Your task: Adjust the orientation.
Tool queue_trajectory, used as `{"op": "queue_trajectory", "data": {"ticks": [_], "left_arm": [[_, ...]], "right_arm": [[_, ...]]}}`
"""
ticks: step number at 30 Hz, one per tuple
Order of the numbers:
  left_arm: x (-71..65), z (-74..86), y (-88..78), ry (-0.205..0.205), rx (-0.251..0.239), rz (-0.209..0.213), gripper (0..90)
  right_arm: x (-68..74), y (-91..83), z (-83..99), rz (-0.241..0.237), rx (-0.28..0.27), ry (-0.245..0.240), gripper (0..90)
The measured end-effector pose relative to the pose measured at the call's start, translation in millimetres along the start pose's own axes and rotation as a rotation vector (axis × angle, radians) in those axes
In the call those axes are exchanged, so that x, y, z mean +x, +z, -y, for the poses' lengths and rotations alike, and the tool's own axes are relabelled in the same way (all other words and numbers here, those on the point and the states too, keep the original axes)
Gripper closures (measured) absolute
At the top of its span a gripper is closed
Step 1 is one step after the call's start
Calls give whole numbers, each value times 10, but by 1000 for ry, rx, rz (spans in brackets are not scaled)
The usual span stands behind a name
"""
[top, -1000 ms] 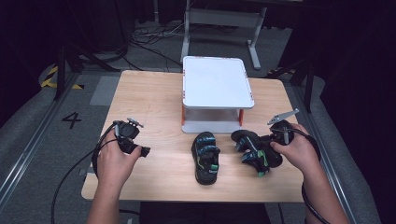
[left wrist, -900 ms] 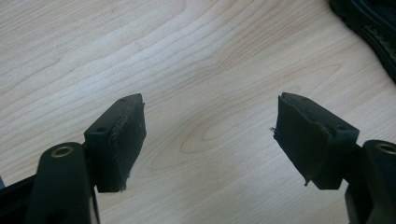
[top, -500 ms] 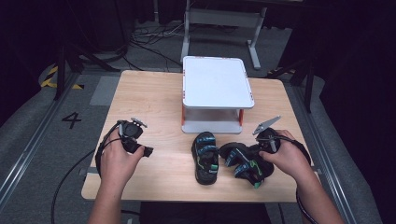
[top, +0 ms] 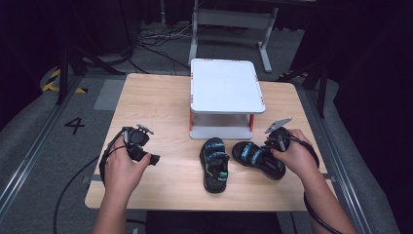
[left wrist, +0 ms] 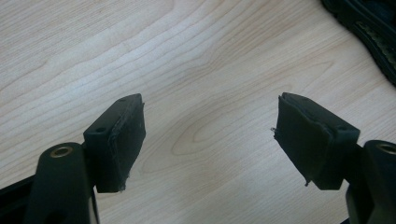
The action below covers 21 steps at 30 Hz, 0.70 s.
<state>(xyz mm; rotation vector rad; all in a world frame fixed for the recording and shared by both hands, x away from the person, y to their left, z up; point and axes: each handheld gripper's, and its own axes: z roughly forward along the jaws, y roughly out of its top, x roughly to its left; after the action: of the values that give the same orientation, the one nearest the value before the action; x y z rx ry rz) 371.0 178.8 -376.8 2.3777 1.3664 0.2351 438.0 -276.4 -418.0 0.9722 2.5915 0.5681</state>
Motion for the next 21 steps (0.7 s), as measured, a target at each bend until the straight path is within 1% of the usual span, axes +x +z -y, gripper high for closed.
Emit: {"op": "queue_trajectory", "data": {"ticks": [2,4,5,6,7,8,10,11,12,14,15,16,18,19,20,21], "left_arm": [[-3,7,-4,-8,-4,2,249],[0,7,-5,-5,-3,5,246],[-9,4,0,-8,-1,17,246],[-16,-3,6,-2,0,23,244],[-25,-15,15,1,4,29,244],[-26,-27,20,2,8,29,244],[-17,-55,30,3,16,25,244],[-15,-72,37,-7,18,20,244],[-4,-91,45,-1,24,11,244],[1,-123,76,-9,32,5,244],[6,-138,92,-9,44,5,246],[3,-152,111,-20,53,14,247],[10,-186,139,-27,74,18,251],[15,-214,151,-20,86,3,256],[15,-214,151,-20,86,3,257],[3,-231,171,-33,93,13,259]], "right_arm": [[-54,56,15,13,9,7,704],[-109,75,35,10,11,35,687],[-109,75,35,10,11,35,687],[-133,78,43,8,6,46,676],[-147,77,48,16,2,46,666],[-157,65,55,26,-5,51,653],[-167,20,76,28,-20,62,627],[-177,-29,97,34,-32,72,618],[-190,-102,122,45,-43,80,609],[-220,-304,179,82,-64,99,589],[-233,-420,208,84,-85,120,584],[-236,-534,237,82,-97,139,579],[-214,-727,289,64,-108,164,571],[-167,-868,335,23,-123,189,571],[-151,-905,350,12,-117,196,569],[-125,-942,367,1,-103,207,560]]}}
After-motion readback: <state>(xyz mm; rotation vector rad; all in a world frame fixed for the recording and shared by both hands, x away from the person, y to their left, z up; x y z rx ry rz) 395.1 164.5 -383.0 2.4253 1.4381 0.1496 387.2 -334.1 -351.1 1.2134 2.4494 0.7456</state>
